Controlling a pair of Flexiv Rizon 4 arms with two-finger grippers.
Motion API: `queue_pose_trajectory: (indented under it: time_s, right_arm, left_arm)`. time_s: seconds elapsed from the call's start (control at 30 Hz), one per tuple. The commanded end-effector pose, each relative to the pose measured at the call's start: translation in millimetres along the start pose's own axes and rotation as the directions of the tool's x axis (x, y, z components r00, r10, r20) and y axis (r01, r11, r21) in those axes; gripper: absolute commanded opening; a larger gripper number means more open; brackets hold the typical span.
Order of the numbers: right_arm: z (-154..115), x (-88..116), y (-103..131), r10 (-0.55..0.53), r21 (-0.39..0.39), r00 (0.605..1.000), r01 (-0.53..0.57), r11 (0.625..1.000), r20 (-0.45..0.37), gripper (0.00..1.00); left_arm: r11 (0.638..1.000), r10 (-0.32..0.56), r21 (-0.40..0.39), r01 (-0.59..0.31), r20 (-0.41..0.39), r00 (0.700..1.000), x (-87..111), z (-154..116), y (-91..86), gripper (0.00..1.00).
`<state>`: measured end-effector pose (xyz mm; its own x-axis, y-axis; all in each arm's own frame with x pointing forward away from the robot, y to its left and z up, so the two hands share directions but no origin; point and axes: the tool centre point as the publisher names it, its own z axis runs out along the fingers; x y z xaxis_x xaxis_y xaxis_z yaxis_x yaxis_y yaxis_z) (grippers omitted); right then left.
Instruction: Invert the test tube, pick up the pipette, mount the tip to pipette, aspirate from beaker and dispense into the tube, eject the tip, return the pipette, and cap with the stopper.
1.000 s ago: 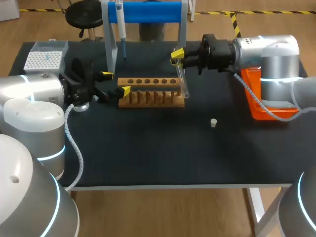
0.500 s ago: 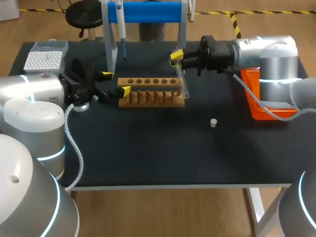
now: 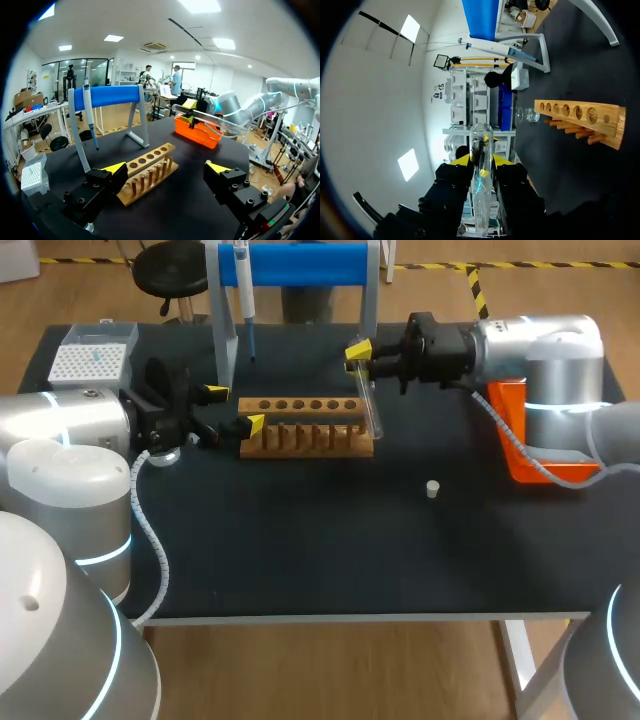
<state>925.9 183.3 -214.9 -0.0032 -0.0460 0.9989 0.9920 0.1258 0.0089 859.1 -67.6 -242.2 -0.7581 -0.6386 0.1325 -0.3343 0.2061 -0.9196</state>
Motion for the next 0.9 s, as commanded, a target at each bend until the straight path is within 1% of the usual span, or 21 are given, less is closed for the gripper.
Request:
queue_pose_trajectory:
  time_s: [0.03, 0.23, 0.27, 0.3, 0.33, 0.37, 0.43, 0.47, 0.5, 0.53, 0.67, 0.7, 0.73, 0.8, 0.9]
  right_arm:
    - [0.3, 0.8, -0.5, 0.0, -0.002, 1.0, 0.0, 1.0, 0.003, 0.0]
    - [0.3, 0.8, -0.5, 0.0, -0.002, 1.0, 0.0, 1.0, 0.003, 0.0]
    - [0.3, 0.8, -0.5, 0.0, -0.002, 1.0, 0.0, 1.0, 0.003, 0.0]
    - [0.3, 0.8, -0.5, 0.0, -0.002, 1.0, 0.0, 1.0, 0.003, 0.0]
    - [0.3, 0.8, -0.5, 0.0, -0.002, 1.0, 0.0, 1.0, 0.003, 0.0]
    - [0.3, 0.8, -0.5, 0.0, -0.002, 1.0, 0.0, 1.0, 0.003, 0.0]
    - [0.3, 0.8, -0.5, 0.0, -0.002, 1.0, 0.0, 1.0, 0.003, 0.0]
    - [0.3, 0.8, -0.5, 0.0, -0.002, 1.0, 0.0, 1.0, 0.003, 0.0]
    - [0.3, 0.8, -0.5, 0.0, -0.002, 1.0, 0.0, 1.0, 0.003, 0.0]
    - [0.3, 0.8, -0.5, 0.0, -0.002, 1.0, 0.0, 1.0, 0.003, 0.0]
    - [0.3, 0.8, -0.5, 0.0, -0.002, 1.0, 0.0, 1.0, 0.003, 0.0]
    - [0.3, 0.8, -0.5, 0.0, -0.002, 1.0, 0.0, 1.0, 0.003, 0.0]
    - [0.3, 0.8, -0.5, 0.0, -0.002, 1.0, 0.0, 1.0, 0.003, 0.0]
    - [0.3, 0.8, -0.5, 0.0, -0.002, 1.0, 0.0, 1.0, 0.003, 0.0]
    - [0.3, 0.8, -0.5, 0.0, -0.002, 1.0, 0.0, 1.0, 0.003, 0.0]
  left_arm:
    - [1.0, 0.0, 0.006, 0.0, 0.0, 1.0, 0.0, 0.1, 1.8, 1.0]
    - [1.0, 0.0, 0.006, 0.0, 0.0, 1.0, 0.0, 0.1, 1.8, 1.0]
    - [0.998, 0.017, 0.06, -0.017, -0.001, 1.0, -0.2, 0.0, 0.0, 1.0]
    - [0.987, 0.06, 0.15, -0.058, -0.012, 0.998, -0.2, -1.3, -4.0, 1.0]
    - [0.971, 0.158, 0.183, -0.154, -0.007, 0.987, 0.6, -2.3, -7.2, 1.0]
    - [0.96, 0.205, 0.199, -0.199, -0.011, 0.979, 1.2, -3.2, -8.2, 1.0]
    - [0.937, 0.263, 0.245, -0.248, -0.03, 0.964, 1.5, -4.7, -10.6, 1.0]
    - [0.922, 0.308, 0.26, -0.287, -0.04, 0.951, 1.6, -5.6, -12.8, 1.0]
    - [0.915, 0.329, 0.265, -0.305, -0.048, 0.943, 1.8, -6.0, -13.9, 1.0]
    - [0.895, 0.378, 0.282, -0.345, -0.069, 0.923, 2.8, -6.6, -17.0, 1.0]
    - [0.85, 0.483, 0.304, -0.43, -0.125, 0.866, 4.7, -8.3, -26.2, 1.0]
    - [0.843, 0.495, 0.316, -0.435, -0.14, 0.857, 5.2, -8.5, -27.7, 1.0]
    - [0.828, 0.523, 0.328, -0.455, -0.155, 0.838, 6.2, -9.1, -31.3, 1.0]
    - [0.807, 0.557, 0.348, -0.478, -0.177, 0.812, 7.0, -9.9, -36.0, 1.0]
    - [0.781, 0.6, 0.349, -0.518, -0.187, 0.778, 8.1, -9.0, -40.3, 1.0]
